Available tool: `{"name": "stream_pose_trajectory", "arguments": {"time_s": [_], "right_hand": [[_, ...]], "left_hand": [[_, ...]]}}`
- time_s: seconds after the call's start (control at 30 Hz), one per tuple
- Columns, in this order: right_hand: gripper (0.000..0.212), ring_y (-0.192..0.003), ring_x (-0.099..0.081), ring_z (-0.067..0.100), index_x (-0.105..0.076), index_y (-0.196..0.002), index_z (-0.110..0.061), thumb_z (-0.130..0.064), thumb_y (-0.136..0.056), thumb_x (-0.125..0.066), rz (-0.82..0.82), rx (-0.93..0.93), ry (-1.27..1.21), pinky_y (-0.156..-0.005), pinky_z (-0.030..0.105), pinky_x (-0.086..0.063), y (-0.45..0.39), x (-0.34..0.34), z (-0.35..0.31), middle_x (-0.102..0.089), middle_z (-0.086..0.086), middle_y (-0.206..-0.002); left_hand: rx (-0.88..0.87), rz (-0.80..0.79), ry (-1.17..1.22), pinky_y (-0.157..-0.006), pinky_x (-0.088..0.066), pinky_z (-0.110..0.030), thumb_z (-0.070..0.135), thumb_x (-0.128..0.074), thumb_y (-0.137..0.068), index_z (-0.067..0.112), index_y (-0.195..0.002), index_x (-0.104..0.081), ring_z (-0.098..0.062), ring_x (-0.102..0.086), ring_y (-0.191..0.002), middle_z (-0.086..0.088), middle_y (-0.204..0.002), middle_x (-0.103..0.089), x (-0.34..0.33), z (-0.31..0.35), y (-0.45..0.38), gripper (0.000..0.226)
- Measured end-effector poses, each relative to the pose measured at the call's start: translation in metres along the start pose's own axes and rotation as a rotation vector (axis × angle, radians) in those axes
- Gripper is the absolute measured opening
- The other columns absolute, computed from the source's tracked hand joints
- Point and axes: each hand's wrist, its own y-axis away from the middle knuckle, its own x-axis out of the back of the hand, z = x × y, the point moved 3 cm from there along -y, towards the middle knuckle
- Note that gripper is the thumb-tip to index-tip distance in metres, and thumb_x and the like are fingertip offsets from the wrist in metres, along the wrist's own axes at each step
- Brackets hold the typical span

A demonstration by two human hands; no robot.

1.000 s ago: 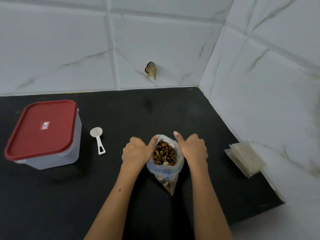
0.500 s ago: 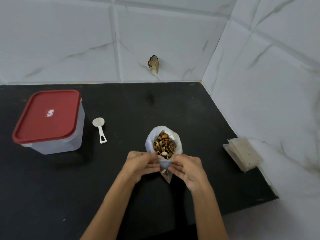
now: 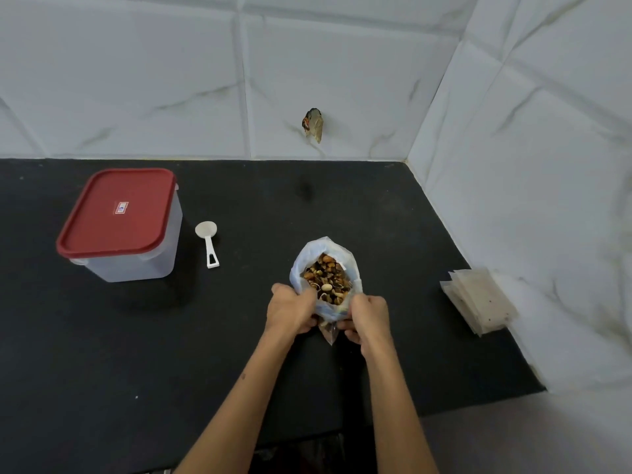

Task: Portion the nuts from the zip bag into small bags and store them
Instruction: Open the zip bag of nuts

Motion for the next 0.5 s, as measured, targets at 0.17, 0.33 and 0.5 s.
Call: {"name": "stream_pose_trajectory", "arguments": {"time_s": [0.17, 0.33, 0.5], "right_hand": [[0.054, -0.097, -0.057, 0.02, -0.048, -0.124, -0.012, -0.043, -0.081, -0.058, 0.048, 0.132, 0.282, -0.081, 0.037, -0.054, -0.009, 0.019, -0.012, -0.05, 0.007, -0.121], [0.022, -0.09, -0.054, 0.012, -0.057, -0.107, -0.027, -0.023, -0.087, -0.063, 0.06, 0.524, 0.453, -0.068, 0.021, -0.042, -0.013, 0.02, -0.037, -0.045, 0.0, -0.119], [0.033, -0.102, -0.062, 0.022, -0.061, -0.12, -0.021, -0.019, -0.087, -0.061, -0.033, 0.398, 0.5, -0.083, 0.039, -0.056, -0.027, 0.014, -0.035, -0.061, 0.004, -0.119]], "left_hand": [[-0.185, 0.149, -0.29, -0.085, -0.046, -0.033, 0.054, -0.058, -0.084, 0.006, -0.125, -0.037, -0.024, -0.051, -0.106, -0.006, -0.117, -0.046, 0.011, 0.012, 0.009, 0.066], [-0.481, 0.114, -0.47, -0.085, -0.043, -0.03, 0.021, -0.064, -0.086, 0.023, -0.118, -0.05, -0.023, -0.049, -0.103, -0.005, -0.124, -0.037, 0.009, 0.036, 0.009, 0.035], [-0.28, -0.062, -0.463, -0.09, -0.055, -0.038, 0.005, -0.063, -0.079, 0.023, -0.131, -0.056, -0.026, -0.055, -0.113, -0.006, -0.133, -0.041, 0.01, 0.035, -0.007, 0.055]]}}
